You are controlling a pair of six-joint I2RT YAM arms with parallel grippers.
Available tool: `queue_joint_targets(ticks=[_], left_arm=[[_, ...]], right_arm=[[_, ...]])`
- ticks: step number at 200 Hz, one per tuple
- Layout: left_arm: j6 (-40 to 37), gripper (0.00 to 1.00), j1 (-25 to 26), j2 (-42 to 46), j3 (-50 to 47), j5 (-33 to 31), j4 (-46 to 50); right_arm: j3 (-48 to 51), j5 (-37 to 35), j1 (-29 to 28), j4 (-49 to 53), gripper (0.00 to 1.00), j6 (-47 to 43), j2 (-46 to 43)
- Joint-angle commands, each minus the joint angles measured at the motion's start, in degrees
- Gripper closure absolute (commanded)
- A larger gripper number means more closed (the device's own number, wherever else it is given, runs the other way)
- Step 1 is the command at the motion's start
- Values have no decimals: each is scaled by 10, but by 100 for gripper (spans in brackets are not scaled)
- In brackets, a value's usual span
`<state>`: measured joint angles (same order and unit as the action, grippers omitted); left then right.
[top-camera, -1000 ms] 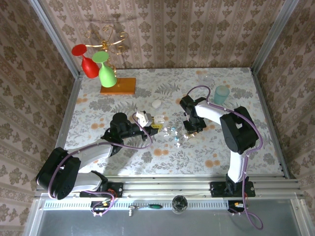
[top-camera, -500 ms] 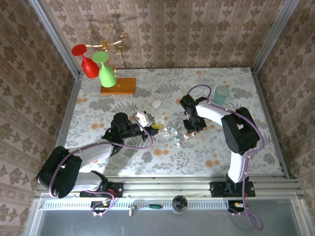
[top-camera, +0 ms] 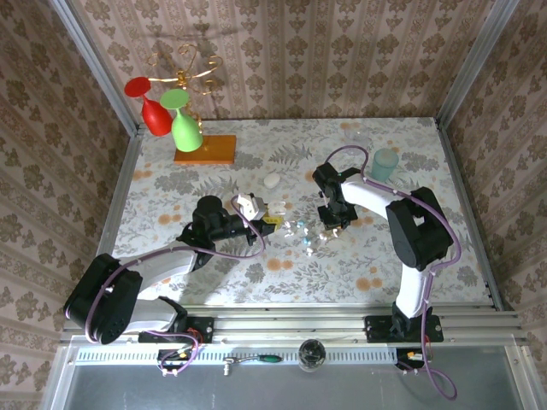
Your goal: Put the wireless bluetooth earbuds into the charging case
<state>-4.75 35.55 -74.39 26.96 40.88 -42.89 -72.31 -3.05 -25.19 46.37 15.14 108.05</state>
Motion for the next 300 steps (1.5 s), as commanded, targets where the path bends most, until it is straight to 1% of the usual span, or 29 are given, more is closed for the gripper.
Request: queue_joint_targets(ticks=[1, 51, 68, 91, 116, 137, 153, 193, 214, 231, 253, 275, 300], left_arm=[[-5, 100, 1, -8, 0, 6, -14], [-7, 100, 1, -13, 2, 10, -16], [-8, 100, 1, -13, 1, 9, -17], [-8, 100, 1, -13, -1, 7, -19], [1, 100, -2, -14, -6, 6, -34], [22, 100, -11, -17, -13, 10, -59], [36, 100, -16, -18, -14, 14, -70], [33, 100, -15, -18, 3, -2, -38], [27, 100, -10, -21, 20, -9, -16], [20, 100, -4, -30, 32, -11, -7], [18, 100, 5, -45, 45, -12, -11], [23, 100, 13, -55, 56, -14, -14], [39, 100, 22, -63, 62, -16, -38]], right_arm=[[-1, 4, -1, 4, 73, 2, 22], [0, -3, -1, 7, 74, 4, 32], [1, -5, -1, 7, 78, 4, 30], [4, -5, -1, 1, 79, 5, 12], [17, 7, 0, -27, 80, 3, -32], [46, 48, 3, -81, 79, -6, -91], [69, 87, 11, -125, 79, 3, -143], [133, 215, 45, -271, 79, 41, -277], [147, 278, 59, -315, 80, 63, -327], [165, 307, 59, -363, 80, 73, -357], [198, 320, 59, -430, 81, 80, -396], [249, 337, 59, -524, 81, 96, -438], [266, 366, 51, -561, 81, 99, -460]])
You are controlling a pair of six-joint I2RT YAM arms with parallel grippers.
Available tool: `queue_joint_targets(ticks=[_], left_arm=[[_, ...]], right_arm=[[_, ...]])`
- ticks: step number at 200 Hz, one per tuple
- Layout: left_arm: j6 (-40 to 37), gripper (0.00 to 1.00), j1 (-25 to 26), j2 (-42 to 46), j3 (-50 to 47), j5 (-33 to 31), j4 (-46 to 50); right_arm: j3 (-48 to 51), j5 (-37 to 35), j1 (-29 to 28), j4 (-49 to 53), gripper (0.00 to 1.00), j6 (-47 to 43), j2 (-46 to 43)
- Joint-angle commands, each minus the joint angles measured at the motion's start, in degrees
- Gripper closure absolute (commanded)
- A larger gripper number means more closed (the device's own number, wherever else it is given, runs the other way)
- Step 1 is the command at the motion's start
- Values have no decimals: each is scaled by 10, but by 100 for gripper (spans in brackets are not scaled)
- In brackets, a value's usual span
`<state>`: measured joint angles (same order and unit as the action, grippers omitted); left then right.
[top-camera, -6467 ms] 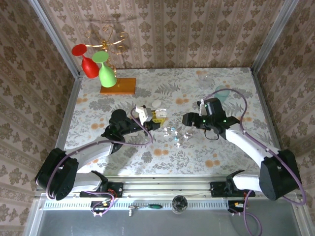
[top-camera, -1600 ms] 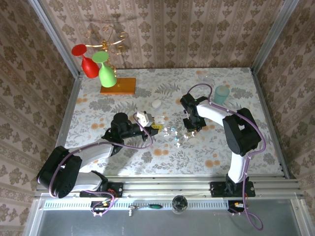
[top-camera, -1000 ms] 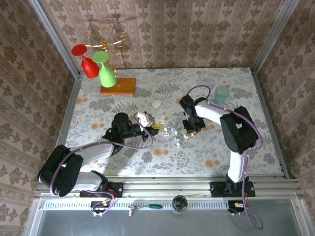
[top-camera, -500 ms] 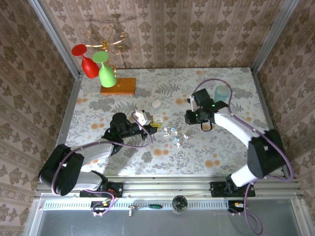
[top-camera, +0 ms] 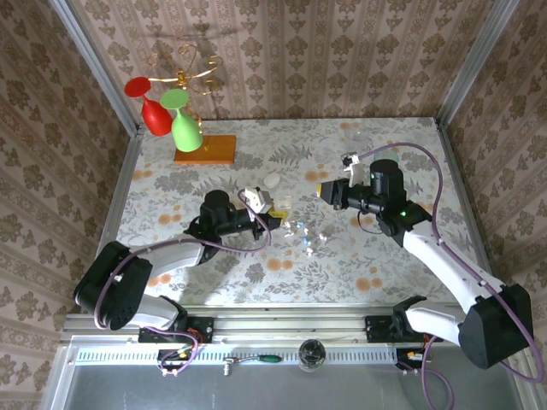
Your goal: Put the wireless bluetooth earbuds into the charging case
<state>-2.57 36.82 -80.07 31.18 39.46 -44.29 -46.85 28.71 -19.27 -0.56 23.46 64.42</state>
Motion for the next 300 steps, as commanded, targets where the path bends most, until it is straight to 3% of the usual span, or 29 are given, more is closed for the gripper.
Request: queue_joint_targets(ticks=[1, 86, 218, 300], left_arm=[[18, 100, 10, -6, 20, -1, -25], [75, 100, 26, -33, 39, 14, -76], [133, 100, 35, -67, 54, 47, -154], [140, 100, 35, -65, 46, 26, -172]], right_arm=[[12, 50, -9, -93, 81, 16, -24], [16, 75, -59, -136, 82, -8, 0], [3, 56, -74, -112, 81, -37, 36], [11, 65, -74, -119, 81, -29, 44]])
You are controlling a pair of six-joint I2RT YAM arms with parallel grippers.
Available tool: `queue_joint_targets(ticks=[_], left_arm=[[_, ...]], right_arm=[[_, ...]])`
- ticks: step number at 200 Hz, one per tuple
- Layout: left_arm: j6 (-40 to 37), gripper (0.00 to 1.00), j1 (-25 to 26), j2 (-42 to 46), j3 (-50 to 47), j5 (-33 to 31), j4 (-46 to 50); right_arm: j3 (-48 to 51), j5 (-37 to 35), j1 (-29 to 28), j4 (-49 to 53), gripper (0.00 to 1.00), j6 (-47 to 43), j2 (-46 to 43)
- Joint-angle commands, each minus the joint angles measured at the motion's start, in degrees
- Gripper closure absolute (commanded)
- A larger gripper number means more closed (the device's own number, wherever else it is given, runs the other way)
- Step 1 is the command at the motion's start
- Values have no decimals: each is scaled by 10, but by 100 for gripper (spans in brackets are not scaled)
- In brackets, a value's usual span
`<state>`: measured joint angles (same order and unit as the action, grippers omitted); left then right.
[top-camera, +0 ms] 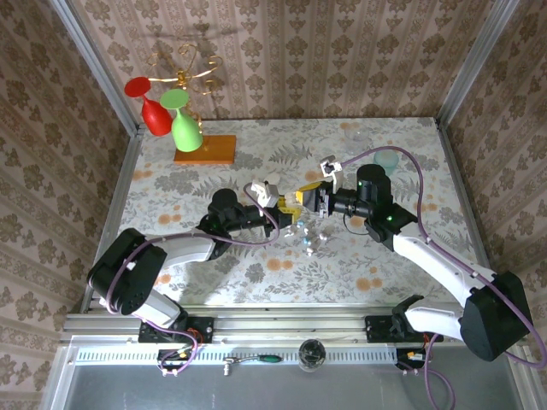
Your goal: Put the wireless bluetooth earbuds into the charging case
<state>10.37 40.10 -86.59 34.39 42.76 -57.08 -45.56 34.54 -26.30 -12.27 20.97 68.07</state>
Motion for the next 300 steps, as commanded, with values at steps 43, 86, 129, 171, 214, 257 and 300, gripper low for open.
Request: queue_joint_targets(ticks=[43, 86, 129, 171, 214, 257, 300], left_arm=[[7, 100, 0, -7, 14, -34, -41], [7, 100, 0, -2, 20, -14, -47], [3, 100, -1, 8, 21, 1, -42], [2, 100, -1, 10, 27, 11, -31], [5, 100, -2, 13, 25, 12, -35], [10, 100, -2, 11, 30, 29, -33], [9, 100, -5, 9, 28, 27, -30]], right_arm=[[29, 33, -4, -31, 82, 37, 9], [40, 15, -7, -40, 82, 52, 10], [30, 2, -7, -17, 81, 37, 16], [29, -3, -7, -8, 81, 27, 15], [30, -2, -7, -1, 81, 14, 14], [10, -22, -7, 57, 72, -21, 6], [12, -72, -2, 61, 36, -10, -31]])
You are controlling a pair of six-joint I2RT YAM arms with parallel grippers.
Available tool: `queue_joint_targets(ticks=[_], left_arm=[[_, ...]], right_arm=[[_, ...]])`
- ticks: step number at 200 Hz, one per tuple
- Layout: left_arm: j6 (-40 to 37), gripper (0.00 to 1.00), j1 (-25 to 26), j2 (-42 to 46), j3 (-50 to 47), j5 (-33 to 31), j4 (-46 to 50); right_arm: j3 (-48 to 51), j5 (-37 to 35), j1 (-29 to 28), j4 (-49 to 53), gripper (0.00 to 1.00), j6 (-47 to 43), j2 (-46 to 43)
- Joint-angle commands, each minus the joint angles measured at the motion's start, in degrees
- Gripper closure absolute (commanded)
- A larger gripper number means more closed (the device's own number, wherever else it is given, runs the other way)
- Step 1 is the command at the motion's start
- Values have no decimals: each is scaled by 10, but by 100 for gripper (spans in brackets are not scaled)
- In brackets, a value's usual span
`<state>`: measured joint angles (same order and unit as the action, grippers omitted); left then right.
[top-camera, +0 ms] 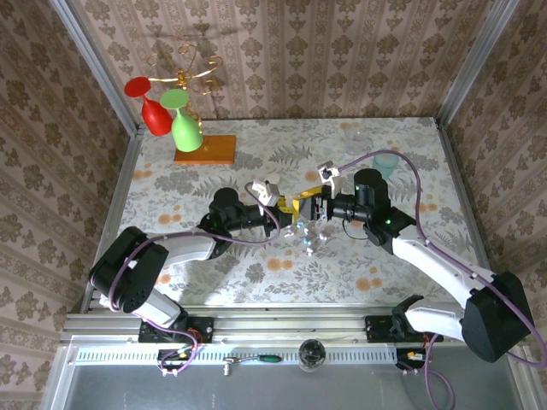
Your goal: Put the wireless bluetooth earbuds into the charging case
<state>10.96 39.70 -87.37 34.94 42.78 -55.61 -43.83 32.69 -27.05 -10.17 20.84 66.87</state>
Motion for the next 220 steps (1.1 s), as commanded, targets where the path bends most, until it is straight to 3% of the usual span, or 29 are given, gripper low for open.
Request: queue_joint_targets(ticks=[1, 37, 76, 105, 144, 189, 220], left_arm=[[3, 100, 0, 17, 22, 26, -44], [-5, 100, -4, 18, 12, 24, -49], [-11, 100, -50, 42, -33, 19, -55], [-38, 100, -68, 87, -65, 5, -18], [-109, 100, -71, 162, -91, -39, 86], [-144, 100, -74, 215, -134, -80, 96], [-141, 100, -77, 224, -149, -83, 95]], right_arm=[[-4, -55, 6, 40, 36, -9, -20], [10, -82, 12, 40, 28, 6, -46], [20, -197, 42, 74, 28, 67, -39], [-30, -217, 45, 183, 31, 54, 35], [-149, -286, -6, 367, 38, 0, 186], [-245, -373, -67, 479, 50, -4, 313], [-284, -391, -88, 515, 57, 9, 372]])
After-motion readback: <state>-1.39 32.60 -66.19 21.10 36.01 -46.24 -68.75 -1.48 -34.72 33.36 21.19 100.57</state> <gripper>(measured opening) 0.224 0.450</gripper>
